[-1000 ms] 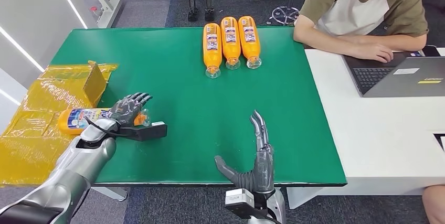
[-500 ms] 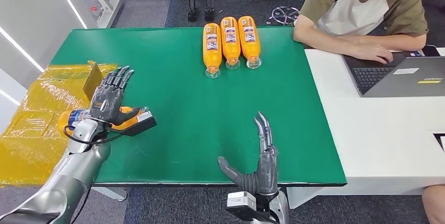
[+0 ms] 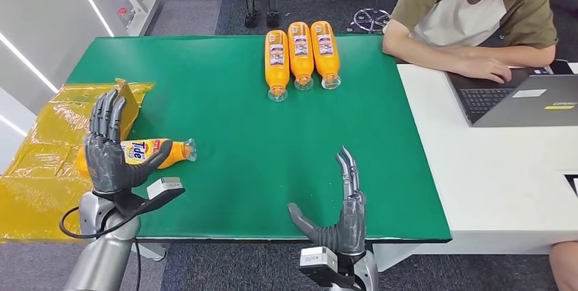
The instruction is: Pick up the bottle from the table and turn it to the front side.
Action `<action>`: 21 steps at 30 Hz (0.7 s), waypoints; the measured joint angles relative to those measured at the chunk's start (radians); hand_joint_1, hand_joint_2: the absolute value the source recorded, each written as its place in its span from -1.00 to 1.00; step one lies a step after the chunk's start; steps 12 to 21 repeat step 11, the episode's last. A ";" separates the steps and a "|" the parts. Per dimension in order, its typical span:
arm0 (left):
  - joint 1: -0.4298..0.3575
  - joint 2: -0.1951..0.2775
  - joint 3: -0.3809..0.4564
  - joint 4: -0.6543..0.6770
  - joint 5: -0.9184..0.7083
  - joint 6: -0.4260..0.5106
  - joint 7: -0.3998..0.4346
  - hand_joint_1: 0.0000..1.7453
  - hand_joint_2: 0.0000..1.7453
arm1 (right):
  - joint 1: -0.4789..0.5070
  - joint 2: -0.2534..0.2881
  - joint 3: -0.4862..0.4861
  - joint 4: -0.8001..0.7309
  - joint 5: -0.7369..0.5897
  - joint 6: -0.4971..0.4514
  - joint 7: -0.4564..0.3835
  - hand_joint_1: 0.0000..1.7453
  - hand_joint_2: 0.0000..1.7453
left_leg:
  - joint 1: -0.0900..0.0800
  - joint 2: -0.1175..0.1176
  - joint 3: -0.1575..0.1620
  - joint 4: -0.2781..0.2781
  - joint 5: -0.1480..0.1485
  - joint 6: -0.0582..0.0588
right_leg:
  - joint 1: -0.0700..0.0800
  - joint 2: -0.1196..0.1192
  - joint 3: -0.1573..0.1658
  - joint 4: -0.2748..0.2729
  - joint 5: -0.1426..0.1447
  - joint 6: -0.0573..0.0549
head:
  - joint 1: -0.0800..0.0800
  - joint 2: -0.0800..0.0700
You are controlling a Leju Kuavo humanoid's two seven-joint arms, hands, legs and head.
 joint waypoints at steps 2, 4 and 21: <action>0.032 -0.057 0.004 -0.113 0.140 0.000 -0.001 -1.00 1.00 | 0.007 0.001 -0.004 -0.011 -0.009 0.000 -0.018 -1.00 1.00 | 0.000 0.001 0.000 0.000 -0.001 0.001 | 0.000 0.000 0.000 0.000 0.000 0.000 | 0.000 0.000; 0.061 -0.104 -0.004 -0.193 0.269 0.000 -0.001 -1.00 1.00 | 0.014 0.003 -0.011 -0.023 -0.025 0.000 -0.033 -1.00 1.00 | 0.000 0.000 0.000 0.000 -0.002 0.002 | 0.000 0.000 0.001 -0.001 0.000 0.000 | 0.000 0.000; 0.122 -0.193 -0.105 -0.308 0.625 -0.003 -0.002 -1.00 1.00 | 0.019 0.004 -0.016 -0.029 -0.059 0.000 -0.043 -1.00 1.00 | 0.000 0.000 0.000 0.000 -0.001 0.002 | 0.000 -0.001 0.001 -0.001 0.000 0.000 | 0.000 0.000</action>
